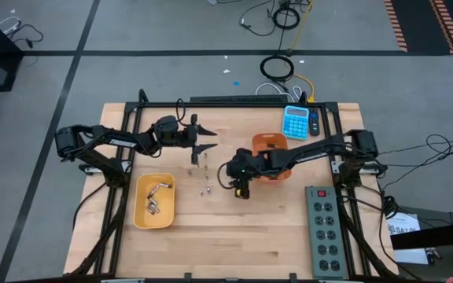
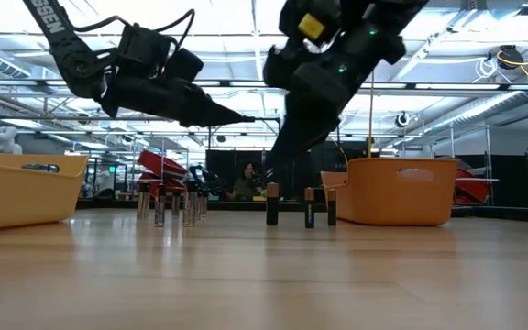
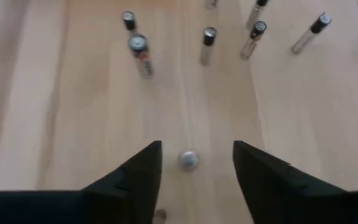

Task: Sort batteries
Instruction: Put the black brown battery into the orange bin

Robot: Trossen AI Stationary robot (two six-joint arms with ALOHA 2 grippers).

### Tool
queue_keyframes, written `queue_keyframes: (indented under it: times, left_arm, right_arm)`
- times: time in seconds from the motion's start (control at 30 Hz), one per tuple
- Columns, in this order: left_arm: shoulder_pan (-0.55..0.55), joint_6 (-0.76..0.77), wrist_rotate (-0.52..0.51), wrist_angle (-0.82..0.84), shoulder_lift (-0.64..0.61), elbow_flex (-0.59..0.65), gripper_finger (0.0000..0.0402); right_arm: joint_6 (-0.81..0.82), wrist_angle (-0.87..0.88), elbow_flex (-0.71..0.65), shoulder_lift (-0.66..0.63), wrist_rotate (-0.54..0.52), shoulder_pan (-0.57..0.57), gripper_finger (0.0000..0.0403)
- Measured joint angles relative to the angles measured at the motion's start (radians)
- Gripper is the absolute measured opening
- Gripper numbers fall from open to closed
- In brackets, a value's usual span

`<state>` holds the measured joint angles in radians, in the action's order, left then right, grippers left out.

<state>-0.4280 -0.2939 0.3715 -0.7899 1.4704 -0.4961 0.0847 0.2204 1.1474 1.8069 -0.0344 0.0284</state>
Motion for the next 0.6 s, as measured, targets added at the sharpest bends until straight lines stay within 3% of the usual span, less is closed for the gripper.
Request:
queue_keyframes:
  times: [0.13,0.27,0.6]
  left_arm:
    - [0.014,0.000,-0.077,-0.013,0.000,0.000,0.0192]
    - [0.025,0.021,-0.087,-0.016,0.000,0.000,0.0192]
    - [0.044,0.053,-0.155,-0.034,0.000,0.000,0.0192]
  right_arm:
    - [-0.001,0.010,0.032,0.059,-0.022,0.012,0.0232]
    - [0.008,0.095,0.089,0.126,-0.018,0.012,0.0243]
    - [0.001,0.232,0.189,0.222,-0.021,-0.003,0.0177]
